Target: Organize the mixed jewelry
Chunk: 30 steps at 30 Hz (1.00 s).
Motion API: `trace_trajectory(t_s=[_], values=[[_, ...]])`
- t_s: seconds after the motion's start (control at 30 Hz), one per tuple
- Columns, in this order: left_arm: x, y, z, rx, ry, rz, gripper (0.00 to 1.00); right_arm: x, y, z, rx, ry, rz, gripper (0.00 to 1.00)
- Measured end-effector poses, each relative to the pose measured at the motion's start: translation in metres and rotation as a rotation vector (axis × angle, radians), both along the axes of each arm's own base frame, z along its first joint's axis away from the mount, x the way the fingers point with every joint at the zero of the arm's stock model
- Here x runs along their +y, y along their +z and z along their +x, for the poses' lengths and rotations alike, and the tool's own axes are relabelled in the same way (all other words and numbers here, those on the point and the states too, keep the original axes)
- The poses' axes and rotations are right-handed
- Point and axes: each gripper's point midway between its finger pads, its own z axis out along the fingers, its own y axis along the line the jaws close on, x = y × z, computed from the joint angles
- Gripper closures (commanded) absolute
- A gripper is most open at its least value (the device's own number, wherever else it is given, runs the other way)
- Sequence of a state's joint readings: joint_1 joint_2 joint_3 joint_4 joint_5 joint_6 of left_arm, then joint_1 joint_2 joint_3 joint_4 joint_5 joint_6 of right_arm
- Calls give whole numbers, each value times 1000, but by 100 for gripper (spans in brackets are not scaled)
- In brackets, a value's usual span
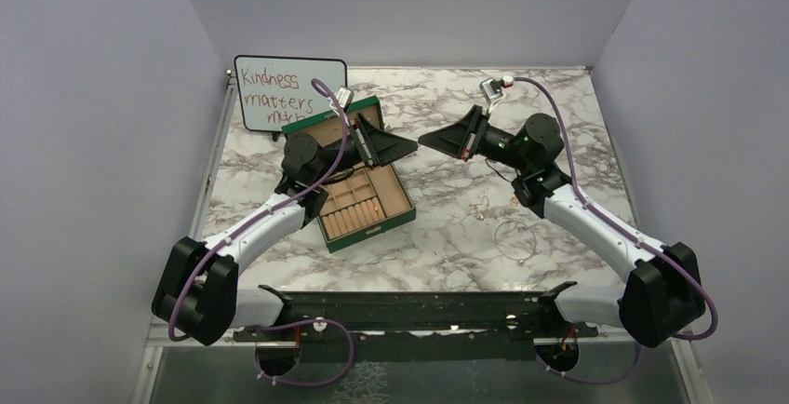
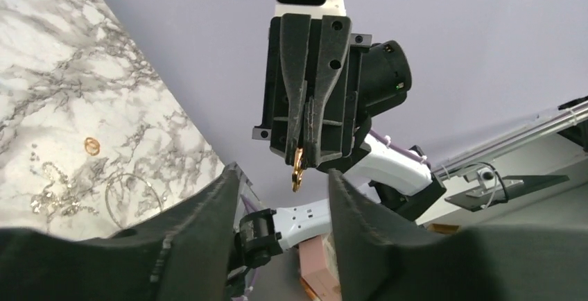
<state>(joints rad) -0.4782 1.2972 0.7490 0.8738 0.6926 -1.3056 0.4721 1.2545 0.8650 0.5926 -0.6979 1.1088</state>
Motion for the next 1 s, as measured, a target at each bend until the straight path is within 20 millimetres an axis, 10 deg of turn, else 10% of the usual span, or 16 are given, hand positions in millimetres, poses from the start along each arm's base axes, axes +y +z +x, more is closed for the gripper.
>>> trace_trajectory(t_s=[0.53,0.77,1.0], values=[[77,-121,62,171,461,579,26,3,-80,21,167,-104,-338,99],[134,-119,84,55,700,892,25,39,-146,3,270,-8,-588,99],[170,-98,97,-28,844,1063,25,88,-167,-7,238,84,-759,99]])
